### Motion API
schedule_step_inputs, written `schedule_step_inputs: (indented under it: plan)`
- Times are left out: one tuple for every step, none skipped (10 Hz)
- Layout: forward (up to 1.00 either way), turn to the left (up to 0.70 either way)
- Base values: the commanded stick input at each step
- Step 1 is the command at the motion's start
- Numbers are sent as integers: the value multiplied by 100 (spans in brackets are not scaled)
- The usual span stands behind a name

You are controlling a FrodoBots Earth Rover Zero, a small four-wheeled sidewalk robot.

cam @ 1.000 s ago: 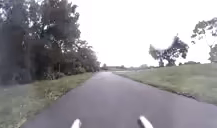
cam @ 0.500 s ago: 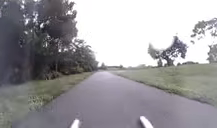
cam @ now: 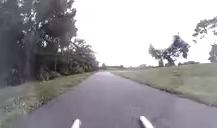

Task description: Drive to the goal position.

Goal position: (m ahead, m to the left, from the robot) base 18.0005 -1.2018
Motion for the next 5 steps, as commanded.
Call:
schedule_step_inputs:
  plan:
    - [70, -25]
    - [70, -34]
    - [70, -35]
    - [70, -14]
    - [70, -6]
